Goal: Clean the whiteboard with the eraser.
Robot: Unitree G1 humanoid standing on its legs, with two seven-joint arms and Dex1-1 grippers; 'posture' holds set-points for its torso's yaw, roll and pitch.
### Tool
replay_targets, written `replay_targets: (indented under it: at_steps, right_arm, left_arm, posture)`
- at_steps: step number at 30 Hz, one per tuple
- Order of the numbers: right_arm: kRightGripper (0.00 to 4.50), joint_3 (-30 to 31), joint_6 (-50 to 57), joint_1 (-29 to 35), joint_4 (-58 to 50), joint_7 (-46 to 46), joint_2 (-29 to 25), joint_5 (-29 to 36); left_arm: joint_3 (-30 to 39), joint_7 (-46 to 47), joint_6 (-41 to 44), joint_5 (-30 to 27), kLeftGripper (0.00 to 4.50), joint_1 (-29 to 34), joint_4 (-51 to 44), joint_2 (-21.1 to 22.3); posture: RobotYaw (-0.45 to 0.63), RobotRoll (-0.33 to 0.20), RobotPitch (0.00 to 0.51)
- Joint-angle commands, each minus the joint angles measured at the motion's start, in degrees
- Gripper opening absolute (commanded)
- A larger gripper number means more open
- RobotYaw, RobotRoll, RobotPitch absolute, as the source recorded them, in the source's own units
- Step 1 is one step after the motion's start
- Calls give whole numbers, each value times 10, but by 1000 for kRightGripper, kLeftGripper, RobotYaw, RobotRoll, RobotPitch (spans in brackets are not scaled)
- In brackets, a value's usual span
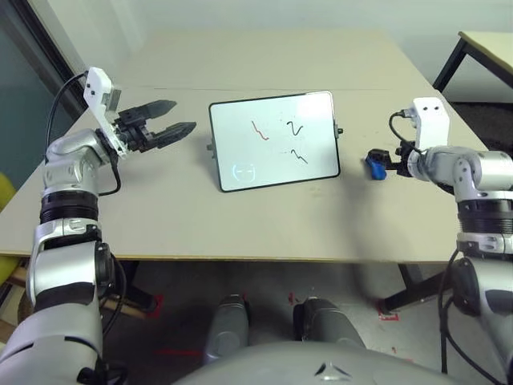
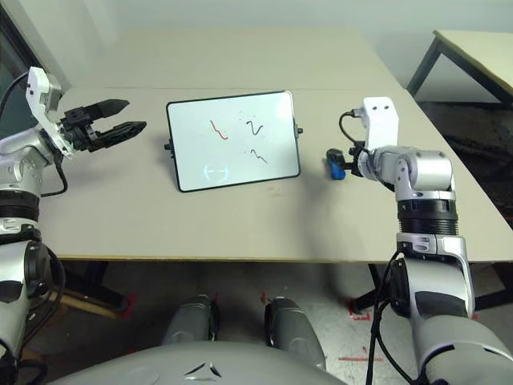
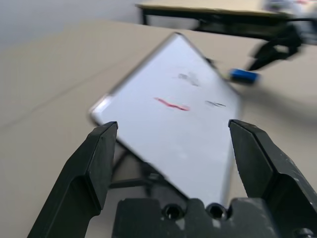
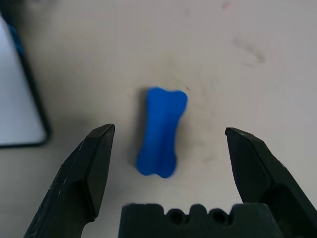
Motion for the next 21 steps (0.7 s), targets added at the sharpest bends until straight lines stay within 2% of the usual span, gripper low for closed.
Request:
replay_targets:
  at_steps: [1, 6, 13, 16, 19, 21]
  right_arm:
    - [4454, 21, -17, -19, 58, 15, 1, -18]
    - [4454, 17, -51, -45, 130, 22, 16, -28]
    - [4454, 15, -87, -64, 196, 28, 33, -36]
    - [3875, 17, -99, -70, 213, 32, 37, -41]
    - [2781, 20, -112, -72, 215, 38, 41, -46]
    - [2033, 50, -139, -63, 189, 60, 32, -66]
  left_arm:
    - [-20, -32, 24, 0, 4500, 4, -26, 11]
    - [-19, -36, 34, -2, 4500, 11, -40, 15]
    - [-18, -55, 85, -18, 4500, 53, -88, 37]
    - [-16, -56, 87, -19, 4500, 59, -93, 41]
    - [-12, -52, 87, -20, 4500, 61, -95, 42]
    - [-11, -49, 86, -22, 4500, 64, -96, 42]
  posture:
    - [228, 0, 0]
    - [240, 0, 0]
    - [265, 0, 0]
    - [271, 0, 0]
    - [276, 0, 0]
    - [275, 0, 0]
